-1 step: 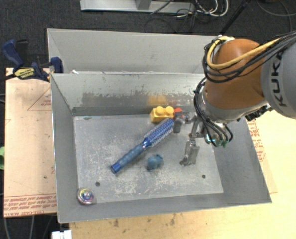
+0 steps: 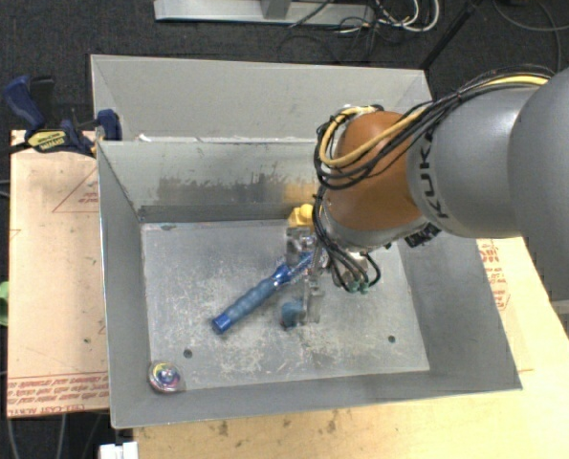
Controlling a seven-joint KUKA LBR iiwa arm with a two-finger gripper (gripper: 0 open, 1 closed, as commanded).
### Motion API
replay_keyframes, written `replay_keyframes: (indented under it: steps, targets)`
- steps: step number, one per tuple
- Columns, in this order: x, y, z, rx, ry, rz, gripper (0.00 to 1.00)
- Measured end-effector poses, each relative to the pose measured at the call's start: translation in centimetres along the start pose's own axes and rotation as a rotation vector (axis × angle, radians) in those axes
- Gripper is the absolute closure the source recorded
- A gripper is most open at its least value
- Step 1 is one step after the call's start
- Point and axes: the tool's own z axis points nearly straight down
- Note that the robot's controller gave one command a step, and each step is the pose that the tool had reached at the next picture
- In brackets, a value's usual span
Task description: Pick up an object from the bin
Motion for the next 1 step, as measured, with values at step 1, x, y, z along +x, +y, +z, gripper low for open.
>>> replay_keyframes:
  steps: [1]
  targets:
    - [-0.96,0.03,3.07,-0.003,-0.025,-0.061,0.0]
